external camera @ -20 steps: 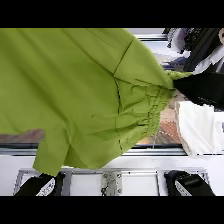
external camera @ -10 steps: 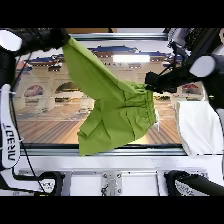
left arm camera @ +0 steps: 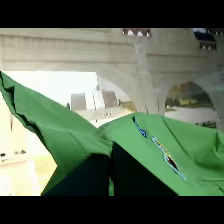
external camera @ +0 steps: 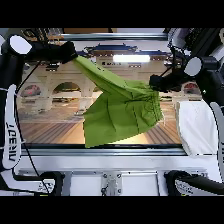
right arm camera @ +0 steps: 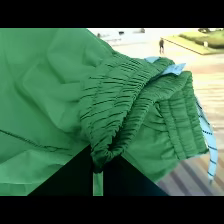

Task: Fold the clothes and pants, and hang the long-sleeved shirts on hangers.

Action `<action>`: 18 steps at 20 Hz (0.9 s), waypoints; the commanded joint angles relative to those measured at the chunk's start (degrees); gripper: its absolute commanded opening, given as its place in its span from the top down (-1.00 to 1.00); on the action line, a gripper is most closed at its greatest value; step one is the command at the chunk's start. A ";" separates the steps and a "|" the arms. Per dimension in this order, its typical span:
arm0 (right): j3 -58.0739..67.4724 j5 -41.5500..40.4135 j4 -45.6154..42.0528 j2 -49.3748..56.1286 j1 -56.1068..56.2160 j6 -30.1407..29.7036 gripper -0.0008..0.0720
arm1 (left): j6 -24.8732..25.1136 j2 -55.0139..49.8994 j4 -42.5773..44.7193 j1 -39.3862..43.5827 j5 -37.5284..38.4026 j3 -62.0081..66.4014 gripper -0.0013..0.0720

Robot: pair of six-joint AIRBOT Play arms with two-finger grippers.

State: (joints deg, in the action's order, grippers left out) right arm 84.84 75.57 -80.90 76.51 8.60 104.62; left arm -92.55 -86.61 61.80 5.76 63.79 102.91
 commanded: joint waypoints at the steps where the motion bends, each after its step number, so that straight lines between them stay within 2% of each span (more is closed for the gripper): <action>1: -4.74 6.21 -4.00 -3.45 -0.31 -2.75 0.89 | 0.09 8.57 3.13 3.08 3.13 -10.05 0.95; 5: -16.81 5.57 -7.56 -8.57 -0.31 -2.69 0.89 | -2.12 19.28 3.02 8.20 -0.15 -33.48 0.95; 10: -28.46 -0.59 -8.04 -9.99 -0.31 -2.67 0.88 | -7.15 27.98 2.49 17.49 -8.39 -58.73 0.95; 15: -33.86 -2.71 -8.94 -9.88 -0.39 -2.64 0.88 | -12.02 29.24 2.54 26.80 -16.09 -69.77 0.95; 18: -34.16 -3.02 -10.60 -10.03 -0.52 -2.43 0.88 | -13.99 29.38 2.45 28.76 -15.61 -70.69 0.95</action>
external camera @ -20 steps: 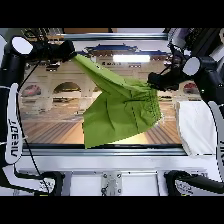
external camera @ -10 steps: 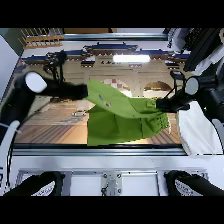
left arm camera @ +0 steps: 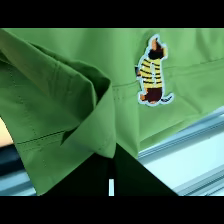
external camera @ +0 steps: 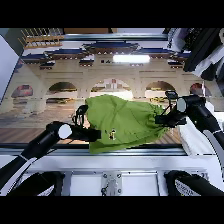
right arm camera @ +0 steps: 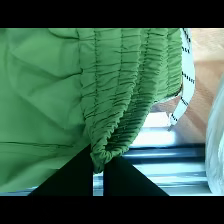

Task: Fold the clothes and pants, and hang the long-sleeved shirts on hangers.

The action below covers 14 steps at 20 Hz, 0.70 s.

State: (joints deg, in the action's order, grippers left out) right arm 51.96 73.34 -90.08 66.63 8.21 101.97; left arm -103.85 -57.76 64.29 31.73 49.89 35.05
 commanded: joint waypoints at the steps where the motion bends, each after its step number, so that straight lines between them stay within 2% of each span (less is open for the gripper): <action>1: -1.22 -0.92 -1.42 -0.22 -0.17 0.22 0.88 | -2.69 1.09 0.04 3.34 -1.44 -2.54 0.95; 4: -1.14 -0.87 -1.40 -1.09 -0.24 0.22 0.88 | -2.69 4.55 0.07 3.89 -0.09 -0.76 0.95; 11: -1.14 -0.70 -1.40 -2.80 -0.61 0.22 0.88 | -2.32 11.82 -1.36 3.89 11.28 -3.28 0.95; 12: -1.14 -0.70 -1.40 -2.80 -0.61 0.22 0.88 | -1.40 12.44 -3.67 3.89 11.61 -3.87 0.51; 13: -1.14 -0.74 -1.20 -2.80 -0.61 0.22 0.88 | -0.87 13.14 -6.93 3.89 10.99 -4.59 -0.45; 14: -1.14 -0.68 -1.20 -2.80 -0.61 0.20 0.87 | -0.87 13.68 -9.20 3.89 9.92 -5.20 -0.75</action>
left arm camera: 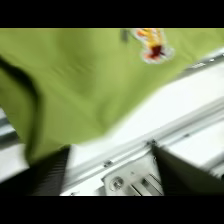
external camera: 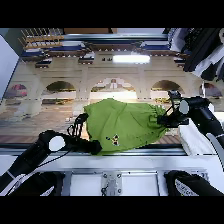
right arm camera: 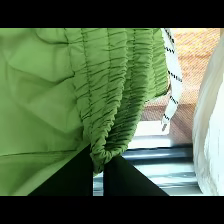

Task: Fold the clothes and pants, and hang the long-sleeved shirts on hangers.

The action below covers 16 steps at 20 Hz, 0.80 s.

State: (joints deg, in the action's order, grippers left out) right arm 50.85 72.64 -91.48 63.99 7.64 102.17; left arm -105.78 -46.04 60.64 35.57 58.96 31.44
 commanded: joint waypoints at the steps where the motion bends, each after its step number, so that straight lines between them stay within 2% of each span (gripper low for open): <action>1: -0.02 0.22 0.20 -0.15 -0.04 -0.02 0.84 | 1.05 2.34 -6.29 0.02 0.17 -1.86 -0.75; 2: -0.02 0.26 0.20 -0.20 -0.04 -0.07 0.42 | 1.03 2.69 -6.16 -0.39 -0.02 -1.79 -0.75; 3: 0.02 0.26 0.17 -0.50 -0.04 -0.42 -0.48 | 1.03 3.13 -6.25 -1.55 -0.02 -1.79 -0.75; 4: 0.39 0.35 -0.07 -0.90 -0.07 -0.98 -0.83 | 1.05 3.58 -6.14 -3.54 0.02 -1.79 -0.75; 6: 2.69 1.51 -0.04 -2.32 -1.11 -1.99 -0.82 | 1.07 3.98 -5.16 -9.88 0.22 -1.79 -0.75; 9: 6.40 2.05 0.13 -6.84 -4.90 -1.92 -0.82 | 4.98 1.53 -1.92 -21.35 0.09 -1.81 -0.75; 12: 7.02 0.61 0.55 -11.58 -7.34 -1.88 -0.82 | 13.57 -6.69 -5.90 -28.55 -4.11 -1.81 -0.75; 15: 7.02 0.68 0.61 -13.75 -7.56 -1.90 -0.82 | 23.54 -15.65 -15.69 -30.08 -10.29 -1.79 -0.75; 16: 7.02 0.68 0.61 -13.88 -7.56 -1.90 -0.82 | 25.40 -18.08 -18.21 -30.08 -11.23 -1.77 -0.75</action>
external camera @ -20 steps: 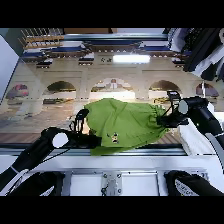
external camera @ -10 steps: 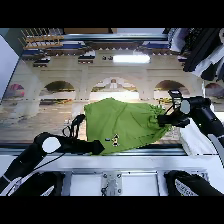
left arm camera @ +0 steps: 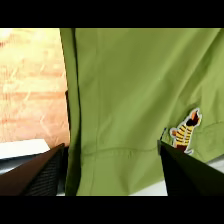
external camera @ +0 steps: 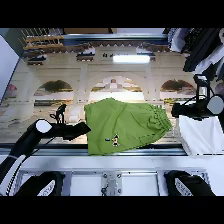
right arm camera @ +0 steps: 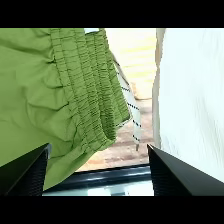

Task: Fold the clothes and pants, and hang the long-sleeved shirts on hangers.

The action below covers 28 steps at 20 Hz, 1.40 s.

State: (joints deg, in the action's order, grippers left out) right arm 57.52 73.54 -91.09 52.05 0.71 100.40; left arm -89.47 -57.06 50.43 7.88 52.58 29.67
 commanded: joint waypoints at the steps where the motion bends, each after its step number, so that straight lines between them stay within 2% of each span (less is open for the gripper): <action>1: 0.35 -0.22 0.22 -1.97 -0.63 -0.13 -0.82 | 10.69 -9.55 -9.99 -2.38 -4.59 0.42 -0.75; 7: 0.35 -0.22 0.26 -1.86 -0.63 -0.11 -0.82 | 11.69 -22.38 -9.16 2.47 -1.64 10.60 -0.75; 10: 0.35 -0.20 0.26 -1.92 -0.63 -0.11 -0.82 | 9.81 -27.28 -5.51 5.79 -0.11 15.26 -0.74; 11: 0.35 -0.22 0.24 -1.90 -0.63 -0.11 -0.82 | 8.83 -28.52 -4.26 6.56 0.87 16.72 -0.38; 12: 0.35 -0.22 0.24 -1.90 -0.63 -0.11 -0.82 | 8.68 -29.44 -3.30 7.13 1.88 17.99 0.31; 13: 0.35 -0.22 0.24 -1.90 -0.63 -0.11 -0.82 | 8.68 -29.90 -3.08 7.19 2.10 18.97 0.92; 16: 0.35 -0.22 0.24 -1.90 -0.63 -0.02 -0.82 | 8.46 -29.83 1.25 4.26 4.31 24.00 0.95; 20: 0.33 -0.22 1.51 -1.81 -0.63 0.09 -0.82 | 7.39 -29.83 7.04 -4.70 9.64 32.81 0.95; 24: 0.33 -0.28 7.21 -0.46 -0.63 0.02 -0.82 | 7.41 -29.83 7.04 -11.72 10.82 36.50 0.95; 25: 0.33 -0.57 8.28 0.39 -0.63 -0.24 -0.82 | 7.39 -29.83 7.04 -13.00 11.26 36.87 0.94; 26: 0.33 -1.36 9.20 1.42 -0.63 -0.85 -0.82 | 7.41 -29.83 7.08 -14.29 12.20 37.35 0.24; 27: 0.33 -1.90 10.16 2.62 -0.70 -1.81 -0.82 | 7.10 -29.83 7.04 -15.98 13.22 38.16 -0.80; 28: 0.33 -1.97 12.00 3.89 -1.31 -3.80 -0.82 | 6.51 -29.24 7.04 -17.77 14.27 38.93 -0.89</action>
State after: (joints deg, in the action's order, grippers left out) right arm 57.80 72.53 -83.53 53.36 -0.08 99.46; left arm -82.30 -86.78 56.93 -5.50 64.16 66.48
